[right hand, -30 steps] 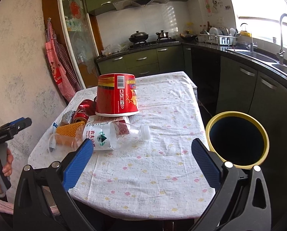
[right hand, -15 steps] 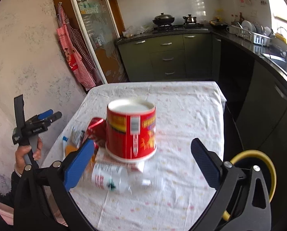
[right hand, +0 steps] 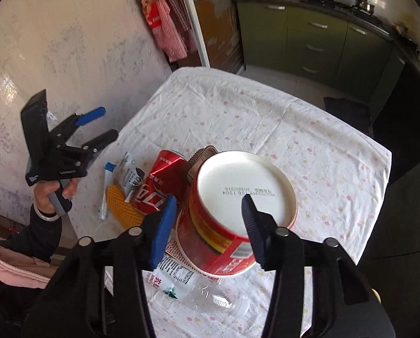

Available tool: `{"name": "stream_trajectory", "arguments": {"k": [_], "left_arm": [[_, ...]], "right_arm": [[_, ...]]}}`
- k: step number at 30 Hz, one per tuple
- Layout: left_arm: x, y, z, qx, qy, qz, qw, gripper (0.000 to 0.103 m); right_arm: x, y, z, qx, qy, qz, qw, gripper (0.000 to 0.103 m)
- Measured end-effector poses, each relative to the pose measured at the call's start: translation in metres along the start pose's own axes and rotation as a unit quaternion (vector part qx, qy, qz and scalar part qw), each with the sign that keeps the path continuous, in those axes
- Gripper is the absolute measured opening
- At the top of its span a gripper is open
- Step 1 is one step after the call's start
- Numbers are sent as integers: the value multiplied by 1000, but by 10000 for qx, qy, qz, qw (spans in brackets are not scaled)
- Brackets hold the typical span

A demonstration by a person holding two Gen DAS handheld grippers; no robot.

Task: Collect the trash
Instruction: 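Grasp the red paper bucket by its rim with the right gripper, then carry the red bucket to the yellow-rimmed bin and release it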

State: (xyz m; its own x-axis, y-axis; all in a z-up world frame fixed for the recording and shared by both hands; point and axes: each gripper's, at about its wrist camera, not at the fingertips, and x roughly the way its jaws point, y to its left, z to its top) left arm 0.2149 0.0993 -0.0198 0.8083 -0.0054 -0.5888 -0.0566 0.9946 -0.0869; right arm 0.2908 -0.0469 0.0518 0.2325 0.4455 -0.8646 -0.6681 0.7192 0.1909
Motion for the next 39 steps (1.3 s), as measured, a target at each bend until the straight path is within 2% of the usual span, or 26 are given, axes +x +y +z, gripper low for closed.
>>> {"name": "stream_trajectory", "arguments": {"k": [4,7,10,12,14,18,21,28,39], "left_arm": [[-4,6,-1,-30,-48,-14,10000,99],[-5,6,-1,-4,-96,-31,9999,99],[-5,4,-2,36,-106,-70,9999,99],[-6,2,-2,46,-106,-106,9999,99],[-8,1,-3,64,-114,-113,9999,99],[-10,0,-3,62,-120,-147,9998,99],[-12,-3,-3,88,-140,-162,9997,99],[-10,-9,-4,146,-105,-160,9997,99],[-23,-20,-3,237,-161,-189,9994,99]], "right_arm": [[12,3,8,-87,223,41,9997,29],[17,9,11,-169,304,-8,9994,14],[20,17,13,-272,371,-124,9989,13],[20,18,14,-262,403,-178,9987,8],[21,18,14,-283,434,-186,9985,7],[24,10,16,-142,607,172,9979,17],[32,7,15,-216,793,188,9964,20],[28,14,12,-335,537,-70,9980,6],[-28,2,3,94,-380,-385,9985,6]]}}
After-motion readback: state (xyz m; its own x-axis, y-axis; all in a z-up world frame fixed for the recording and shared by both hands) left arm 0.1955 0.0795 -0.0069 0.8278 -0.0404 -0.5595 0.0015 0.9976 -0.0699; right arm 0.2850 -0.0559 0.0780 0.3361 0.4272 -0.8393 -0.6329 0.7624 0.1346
